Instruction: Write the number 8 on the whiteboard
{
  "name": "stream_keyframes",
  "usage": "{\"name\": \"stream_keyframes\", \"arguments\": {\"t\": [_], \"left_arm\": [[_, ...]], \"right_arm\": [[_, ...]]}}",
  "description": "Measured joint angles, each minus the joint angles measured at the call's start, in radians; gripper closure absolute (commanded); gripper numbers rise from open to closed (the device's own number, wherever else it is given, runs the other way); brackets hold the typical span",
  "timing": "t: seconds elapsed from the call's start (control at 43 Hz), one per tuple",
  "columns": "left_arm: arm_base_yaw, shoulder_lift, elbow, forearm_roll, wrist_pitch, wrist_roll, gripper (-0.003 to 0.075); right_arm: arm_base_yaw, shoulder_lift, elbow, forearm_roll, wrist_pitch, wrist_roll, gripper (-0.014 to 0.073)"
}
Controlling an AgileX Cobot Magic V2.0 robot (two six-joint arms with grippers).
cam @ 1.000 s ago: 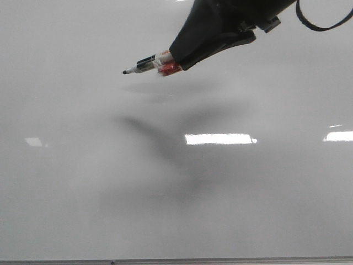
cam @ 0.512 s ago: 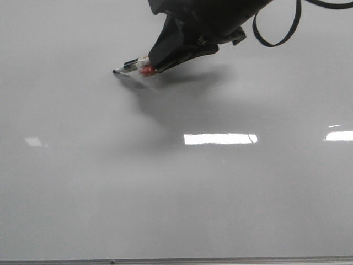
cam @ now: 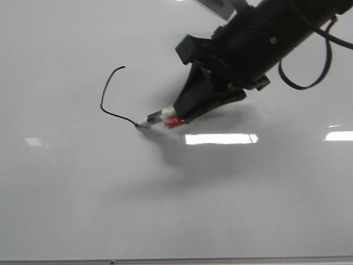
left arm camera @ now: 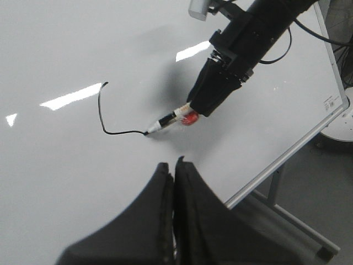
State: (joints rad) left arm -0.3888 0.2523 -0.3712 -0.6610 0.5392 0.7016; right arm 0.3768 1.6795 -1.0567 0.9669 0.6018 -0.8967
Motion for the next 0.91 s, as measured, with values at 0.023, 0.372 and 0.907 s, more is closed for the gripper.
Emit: {"name": "stream_keyframes", "arguments": {"t": [0.023, 0.372, 0.907], "left_arm": [[0.0, 0.0, 0.0, 0.0, 0.0, 0.0, 0.0741], [0.0, 0.0, 0.0, 0.0, 0.0, 0.0, 0.0741], [0.0, 0.0, 0.0, 0.0, 0.0, 0.0, 0.0741]], "right_arm": [[0.0, -0.001, 0.017, -0.01, -0.002, 0.0, 0.0652], [0.14, 0.097, 0.006, -0.001, -0.092, 0.004, 0.0652], [0.07, 0.031, -0.053, 0.048, -0.058, 0.008, 0.0652]]}}
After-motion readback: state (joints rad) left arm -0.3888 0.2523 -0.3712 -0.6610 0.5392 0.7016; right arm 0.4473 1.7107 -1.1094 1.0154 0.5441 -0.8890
